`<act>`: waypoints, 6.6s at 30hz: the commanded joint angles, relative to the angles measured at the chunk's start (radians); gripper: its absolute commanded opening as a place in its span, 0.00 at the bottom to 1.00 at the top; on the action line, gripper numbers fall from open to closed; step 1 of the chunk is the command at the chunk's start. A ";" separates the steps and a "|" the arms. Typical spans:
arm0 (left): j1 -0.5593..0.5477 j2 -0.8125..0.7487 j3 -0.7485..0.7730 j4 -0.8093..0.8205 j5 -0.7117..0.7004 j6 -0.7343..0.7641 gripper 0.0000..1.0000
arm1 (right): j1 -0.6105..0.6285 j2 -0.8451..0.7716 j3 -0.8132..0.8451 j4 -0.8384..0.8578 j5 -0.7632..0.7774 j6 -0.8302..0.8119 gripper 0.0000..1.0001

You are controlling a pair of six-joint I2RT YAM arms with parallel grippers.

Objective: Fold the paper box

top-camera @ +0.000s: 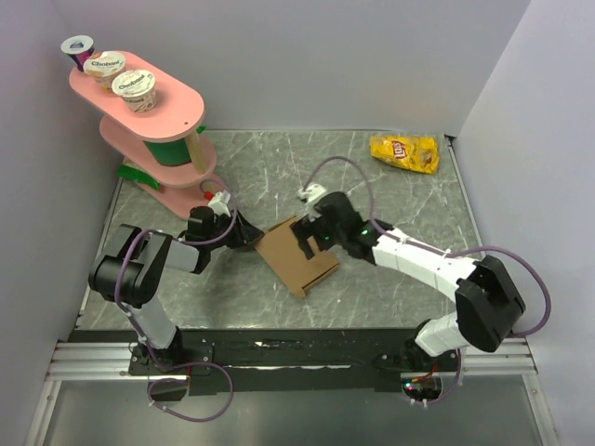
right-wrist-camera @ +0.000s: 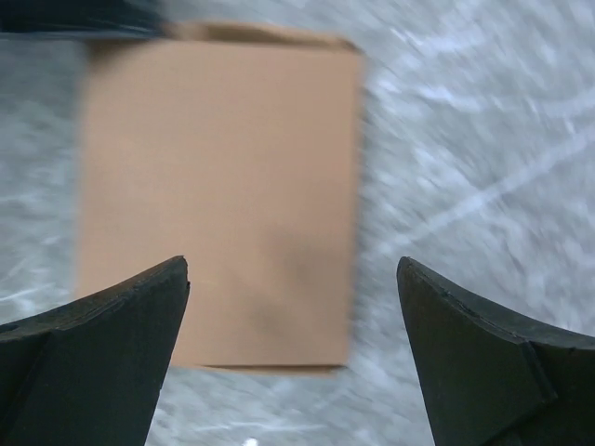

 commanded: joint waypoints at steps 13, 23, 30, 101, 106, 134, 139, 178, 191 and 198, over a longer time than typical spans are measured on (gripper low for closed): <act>0.110 -0.258 -0.061 -0.186 -0.118 -0.060 0.93 | 0.461 0.301 0.277 -0.047 0.494 -0.020 1.00; 0.178 -0.297 -0.086 -0.189 -0.090 -0.073 0.94 | 0.524 0.461 0.373 -0.153 0.699 0.034 0.82; 0.181 -0.314 -0.077 -0.197 -0.087 -0.072 0.95 | 0.530 0.495 0.354 -0.144 0.769 0.006 0.60; 0.173 -0.292 -0.146 -0.097 0.051 -0.078 0.89 | 0.447 0.438 0.153 -0.051 0.525 0.005 0.23; 0.173 -0.344 -0.141 -0.132 0.034 -0.074 0.89 | 0.406 0.322 0.118 -0.037 0.408 -0.035 0.22; 0.173 -0.360 -0.141 -0.155 0.076 -0.040 0.92 | 0.341 0.009 0.241 -0.239 0.039 -0.032 0.88; 0.172 -0.314 -0.146 -0.099 0.122 -0.054 0.91 | 0.269 -0.030 0.271 -0.239 -0.141 -0.041 0.98; -0.124 -0.198 -0.130 -0.085 0.077 -0.124 0.78 | 0.291 0.131 -0.110 0.062 -0.153 -0.029 0.73; -0.304 -0.761 -0.391 -0.476 -0.196 -0.314 0.67 | 0.481 -0.010 -0.236 0.068 -0.158 0.106 0.73; -0.307 -0.880 -0.523 -0.493 -0.268 -0.394 0.82 | 0.533 -0.039 -0.299 0.124 -0.173 0.135 0.73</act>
